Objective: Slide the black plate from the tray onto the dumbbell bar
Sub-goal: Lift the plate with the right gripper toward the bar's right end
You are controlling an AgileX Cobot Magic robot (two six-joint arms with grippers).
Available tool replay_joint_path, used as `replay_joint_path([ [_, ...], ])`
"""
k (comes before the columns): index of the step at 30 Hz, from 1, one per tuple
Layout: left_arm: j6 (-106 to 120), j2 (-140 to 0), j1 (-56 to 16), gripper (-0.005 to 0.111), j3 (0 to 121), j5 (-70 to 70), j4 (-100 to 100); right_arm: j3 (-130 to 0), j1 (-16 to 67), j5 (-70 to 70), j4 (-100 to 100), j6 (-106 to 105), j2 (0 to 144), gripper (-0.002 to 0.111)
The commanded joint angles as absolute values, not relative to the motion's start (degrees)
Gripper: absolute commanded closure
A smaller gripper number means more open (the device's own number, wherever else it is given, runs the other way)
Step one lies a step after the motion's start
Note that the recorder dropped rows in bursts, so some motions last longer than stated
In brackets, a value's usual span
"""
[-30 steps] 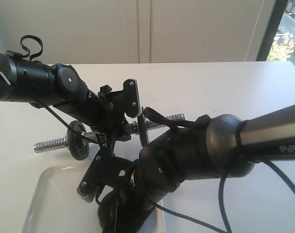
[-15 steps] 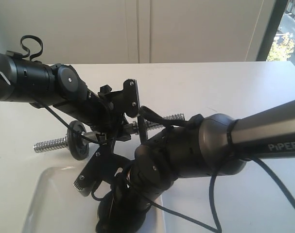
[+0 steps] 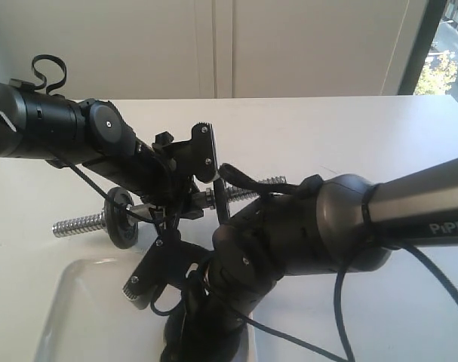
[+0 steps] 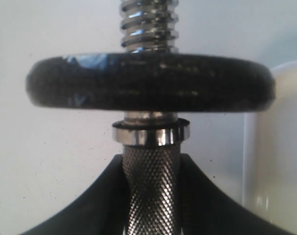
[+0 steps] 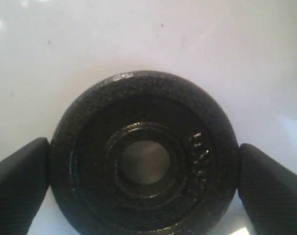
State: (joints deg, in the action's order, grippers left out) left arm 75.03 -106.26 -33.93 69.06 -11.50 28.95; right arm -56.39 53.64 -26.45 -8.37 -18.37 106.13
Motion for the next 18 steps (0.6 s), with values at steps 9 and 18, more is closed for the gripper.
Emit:
replay_joint_path([
  [9, 74.76, -103.34, -33.86, 0.107, 69.99, -7.24, 32.07, -55.45, 44.40, -32.98, -7.67, -18.69, 87.79, 0.108],
  [18, 74.76, -103.34, -33.86, 0.107, 69.99, -7.13, 32.07, -54.57, 28.59, -32.52, -24.37, -34.04, 78.74, 0.108],
])
